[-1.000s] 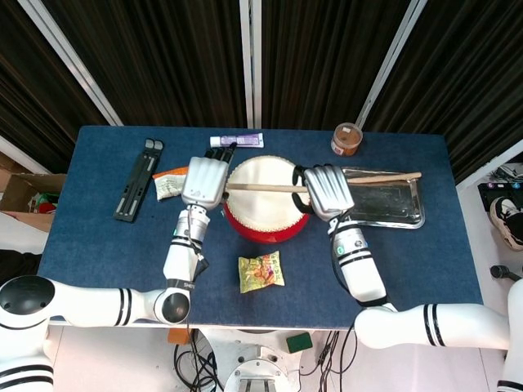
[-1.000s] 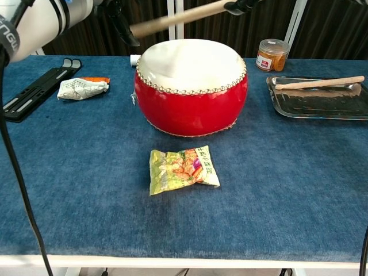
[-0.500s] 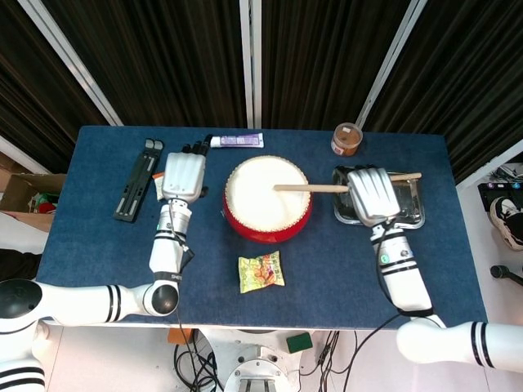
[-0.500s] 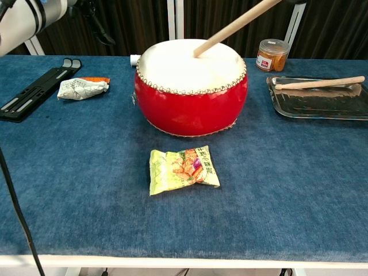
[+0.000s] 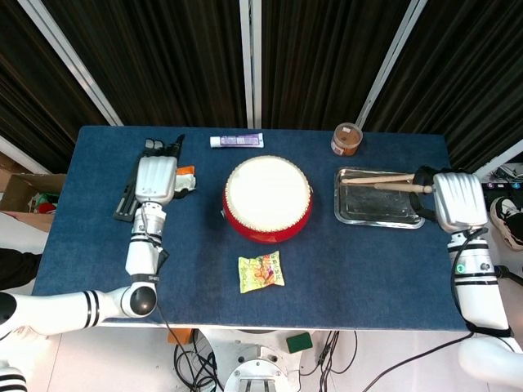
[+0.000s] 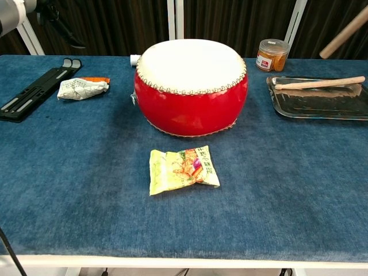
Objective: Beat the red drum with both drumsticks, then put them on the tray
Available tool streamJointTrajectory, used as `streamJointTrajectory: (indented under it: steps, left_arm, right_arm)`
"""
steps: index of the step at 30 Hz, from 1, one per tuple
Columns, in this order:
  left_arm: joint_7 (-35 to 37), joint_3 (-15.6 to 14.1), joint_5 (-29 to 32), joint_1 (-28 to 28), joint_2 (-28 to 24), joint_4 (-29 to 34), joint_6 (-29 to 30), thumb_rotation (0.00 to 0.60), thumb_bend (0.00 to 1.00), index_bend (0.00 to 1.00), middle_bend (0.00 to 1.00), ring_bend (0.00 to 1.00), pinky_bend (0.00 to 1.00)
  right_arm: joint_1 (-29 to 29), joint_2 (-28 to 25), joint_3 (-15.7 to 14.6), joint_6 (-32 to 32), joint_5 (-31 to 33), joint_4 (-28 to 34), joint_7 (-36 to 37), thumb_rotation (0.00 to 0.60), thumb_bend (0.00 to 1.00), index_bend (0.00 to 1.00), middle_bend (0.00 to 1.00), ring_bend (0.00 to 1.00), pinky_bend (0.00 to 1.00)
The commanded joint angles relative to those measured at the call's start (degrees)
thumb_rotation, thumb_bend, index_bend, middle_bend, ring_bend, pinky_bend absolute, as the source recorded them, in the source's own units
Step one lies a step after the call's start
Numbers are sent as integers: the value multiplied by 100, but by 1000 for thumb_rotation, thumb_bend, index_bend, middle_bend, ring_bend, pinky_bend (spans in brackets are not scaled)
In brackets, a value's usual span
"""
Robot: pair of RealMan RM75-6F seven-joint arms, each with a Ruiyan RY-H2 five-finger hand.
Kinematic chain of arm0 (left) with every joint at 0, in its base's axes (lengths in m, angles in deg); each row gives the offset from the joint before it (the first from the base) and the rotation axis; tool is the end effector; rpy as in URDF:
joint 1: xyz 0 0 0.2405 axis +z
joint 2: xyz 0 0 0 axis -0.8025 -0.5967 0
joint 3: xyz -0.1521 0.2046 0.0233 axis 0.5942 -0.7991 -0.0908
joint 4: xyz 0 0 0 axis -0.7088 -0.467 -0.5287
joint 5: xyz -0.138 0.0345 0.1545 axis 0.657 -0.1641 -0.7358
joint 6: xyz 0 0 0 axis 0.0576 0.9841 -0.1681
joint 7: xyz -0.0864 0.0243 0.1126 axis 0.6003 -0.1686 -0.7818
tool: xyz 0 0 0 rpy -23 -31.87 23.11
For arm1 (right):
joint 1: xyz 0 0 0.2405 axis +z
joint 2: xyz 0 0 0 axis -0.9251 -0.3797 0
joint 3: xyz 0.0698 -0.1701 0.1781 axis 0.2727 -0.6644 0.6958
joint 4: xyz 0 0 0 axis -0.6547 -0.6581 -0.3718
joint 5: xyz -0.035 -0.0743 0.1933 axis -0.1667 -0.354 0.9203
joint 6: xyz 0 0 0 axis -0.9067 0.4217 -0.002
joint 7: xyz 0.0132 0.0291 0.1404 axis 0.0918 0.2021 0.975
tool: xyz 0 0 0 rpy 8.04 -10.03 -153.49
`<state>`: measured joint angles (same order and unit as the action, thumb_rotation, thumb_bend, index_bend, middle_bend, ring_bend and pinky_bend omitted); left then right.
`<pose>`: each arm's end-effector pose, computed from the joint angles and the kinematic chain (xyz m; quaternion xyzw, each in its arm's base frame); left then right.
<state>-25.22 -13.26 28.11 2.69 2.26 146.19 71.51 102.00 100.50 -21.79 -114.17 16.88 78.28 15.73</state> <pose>-0.1081 0.3861 0.0503 -0.6178 -0.3667 -0.3669 0.5909 -0.1854 -0.3137 0.1927 0.6038 -0.3375 0.3847 0.6111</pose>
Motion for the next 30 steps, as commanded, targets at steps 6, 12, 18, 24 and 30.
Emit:
streamJointTrajectory:
  steps: [6,12,18,24,30]
  left_arm:
    - [262,-218,-373,243,-54,83,17,600,127,52,222,262,631]
    - [427,-309,-538,422,-120,139,18,600,127,52,222,258,629]
    - [561,-337,-593,572,-194,218,-15,600,127,52,222,256,629]
    - [742,-348,-680,735,-280,299,-7,600,127,52,223,255,628]
    - [820,-448,-809,897,-354,332,10,600,127,31,222,252,628]
  right_arm:
    - [-56,266,-273,581,526,-901,-715,600,917,794,646,534,523]
    - [293,678,-324,685,846,-1307,-1952,600,919,793,646,534,492]
    - [735,1295,-393,657,1002,-1652,-3323,600,924,794,646,534,465]
    - [1058,2025,-398,833,1222,-2119,-3993,600,924,797,646,530,423]
    - [1291,2563,-271,1080,1497,-2576,-4170,600,912,777,628,520,398]
